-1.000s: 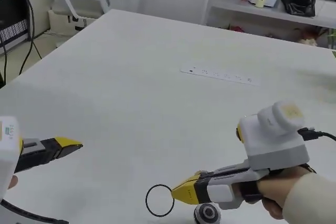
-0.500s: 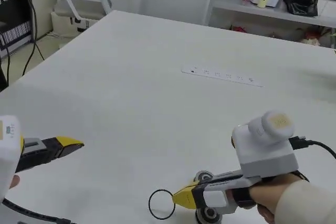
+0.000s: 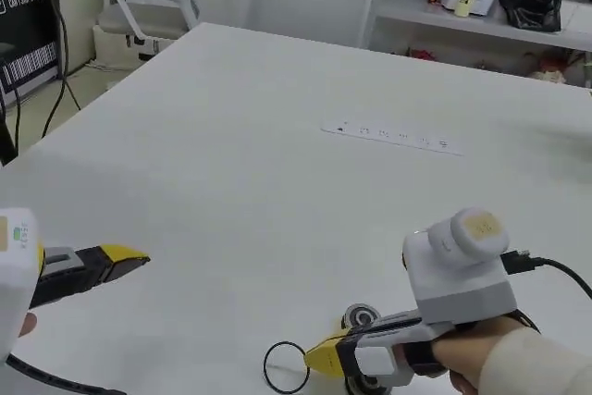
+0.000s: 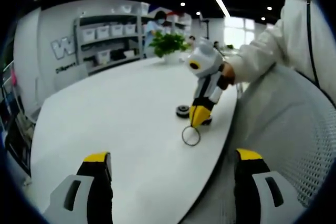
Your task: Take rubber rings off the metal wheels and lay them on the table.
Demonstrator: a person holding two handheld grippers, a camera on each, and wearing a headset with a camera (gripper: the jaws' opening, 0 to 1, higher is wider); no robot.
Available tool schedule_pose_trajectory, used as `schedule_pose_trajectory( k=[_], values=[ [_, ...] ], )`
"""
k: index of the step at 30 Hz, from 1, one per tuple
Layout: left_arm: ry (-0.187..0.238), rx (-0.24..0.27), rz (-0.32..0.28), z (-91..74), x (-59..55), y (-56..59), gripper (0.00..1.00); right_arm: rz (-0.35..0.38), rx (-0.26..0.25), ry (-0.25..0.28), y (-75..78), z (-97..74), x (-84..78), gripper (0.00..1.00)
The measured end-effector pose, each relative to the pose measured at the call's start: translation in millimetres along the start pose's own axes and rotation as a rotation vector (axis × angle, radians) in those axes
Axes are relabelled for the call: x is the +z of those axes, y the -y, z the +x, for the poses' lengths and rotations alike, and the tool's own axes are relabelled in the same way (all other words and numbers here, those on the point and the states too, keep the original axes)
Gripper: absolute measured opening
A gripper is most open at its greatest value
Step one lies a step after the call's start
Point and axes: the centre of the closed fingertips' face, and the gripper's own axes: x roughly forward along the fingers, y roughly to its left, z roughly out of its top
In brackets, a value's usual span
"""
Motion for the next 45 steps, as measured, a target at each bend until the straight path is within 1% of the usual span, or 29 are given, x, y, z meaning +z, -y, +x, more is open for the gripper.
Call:
schedule_pose_trajectory(
  k=[2,12,15,25,32,41,45],
  values=[
    [0.003,0.001,0.000,0.0,0.8,0.2,0.98,-0.004,-0.006,-0.004,1.1,1.0,-0.7,0.00],
    [0.000,0.007,0.006,-1.6,2.4,0.6,0.98,-0.008,0.003,-0.012,-0.7,5.2,-3.3,0.00],
    [-0.002,0.010,0.007,-2.8,2.4,0.0,0.98,-0.011,-0.005,-0.021,1.1,6.3,-6.3,0.00],
    [-0.003,0.024,0.012,-6.5,3.9,-2.3,0.98,-0.026,-0.022,-0.028,5.0,7.6,-8.0,0.00],
    [-0.004,0.028,0.015,-7.0,4.7,-2.3,0.97,-0.044,-0.025,-0.030,4.8,8.7,-8.3,0.00],
    [-0.003,0.035,0.022,-7.6,6.2,-2.0,0.97,-0.062,-0.032,-0.034,5.3,10.3,-9.1,0.02],
    [-0.004,0.037,0.024,-7.9,6.5,-1.9,0.97,-0.071,-0.037,-0.037,5.9,10.8,-9.5,0.04]
  ],
)
